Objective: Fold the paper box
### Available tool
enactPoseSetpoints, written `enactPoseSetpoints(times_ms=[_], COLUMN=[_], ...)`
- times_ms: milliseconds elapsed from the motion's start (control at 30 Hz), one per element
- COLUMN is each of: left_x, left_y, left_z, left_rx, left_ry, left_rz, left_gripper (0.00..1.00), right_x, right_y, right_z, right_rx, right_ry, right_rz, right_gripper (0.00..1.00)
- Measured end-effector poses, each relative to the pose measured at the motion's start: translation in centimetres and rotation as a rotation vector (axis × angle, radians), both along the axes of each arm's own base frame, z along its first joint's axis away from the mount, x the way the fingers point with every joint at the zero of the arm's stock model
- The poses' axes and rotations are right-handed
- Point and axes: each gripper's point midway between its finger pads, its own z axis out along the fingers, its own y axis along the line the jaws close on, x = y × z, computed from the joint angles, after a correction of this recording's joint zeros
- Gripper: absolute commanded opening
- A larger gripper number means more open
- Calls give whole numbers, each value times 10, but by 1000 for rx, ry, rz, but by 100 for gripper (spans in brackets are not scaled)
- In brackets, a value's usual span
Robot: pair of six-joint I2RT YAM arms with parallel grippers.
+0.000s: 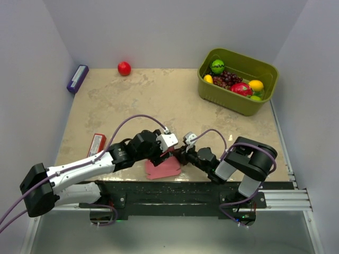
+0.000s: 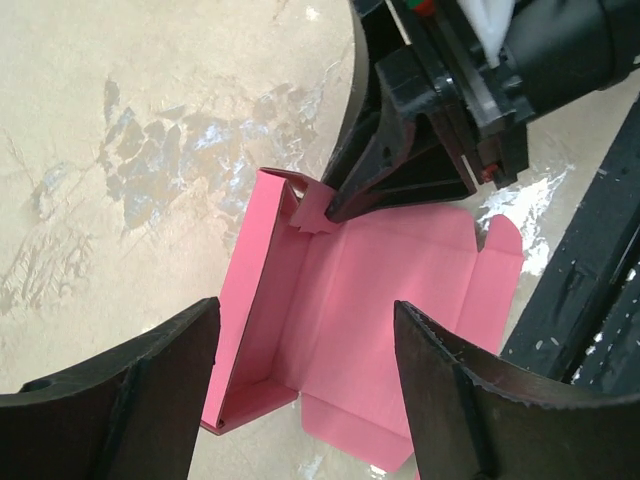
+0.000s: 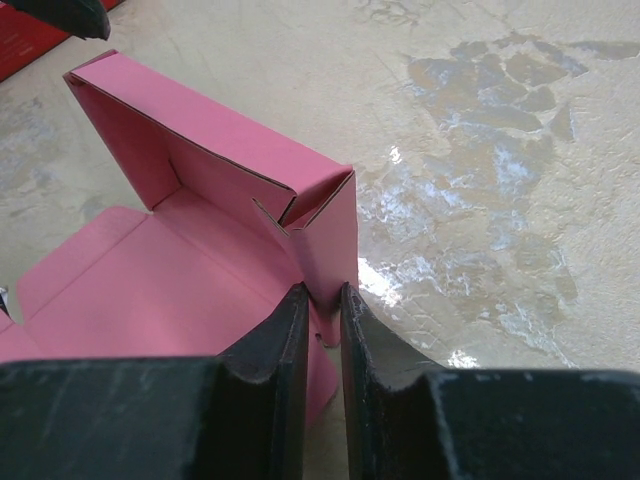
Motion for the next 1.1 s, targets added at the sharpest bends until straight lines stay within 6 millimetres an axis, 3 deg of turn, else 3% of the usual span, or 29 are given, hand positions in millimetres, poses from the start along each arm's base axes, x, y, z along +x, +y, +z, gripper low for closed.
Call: enactPoseSetpoints(times_ms=[200, 433, 733, 833, 933, 967, 1100], left_x=[10, 23, 36, 37, 36, 36, 34], left_y=[8, 21, 33, 33, 33, 34, 33], left_z=[-5, -27, -29, -37, -49, -53, -57], left_rx=[14, 123, 182, 206, 242, 256, 279], left_ry=[6, -5, -63, -54, -35, -30, -35], left_rz=[47, 106, 172, 168, 157, 149, 127], left_gripper=[69, 62, 59, 50, 34, 24, 8], right_x=[1, 1, 1, 1, 1, 1, 3], right_y=[1, 1, 2, 3, 3, 3, 3], right_z=[0, 0, 0, -1, 0, 0, 1], right_rx=[4, 4, 5, 7, 8, 8, 11], right_ry=[-2, -2, -2, -3, -4, -3, -6], right_rz=[0, 0, 2, 4, 4, 4, -2], right_gripper=[0, 0, 0, 0, 0, 0, 0])
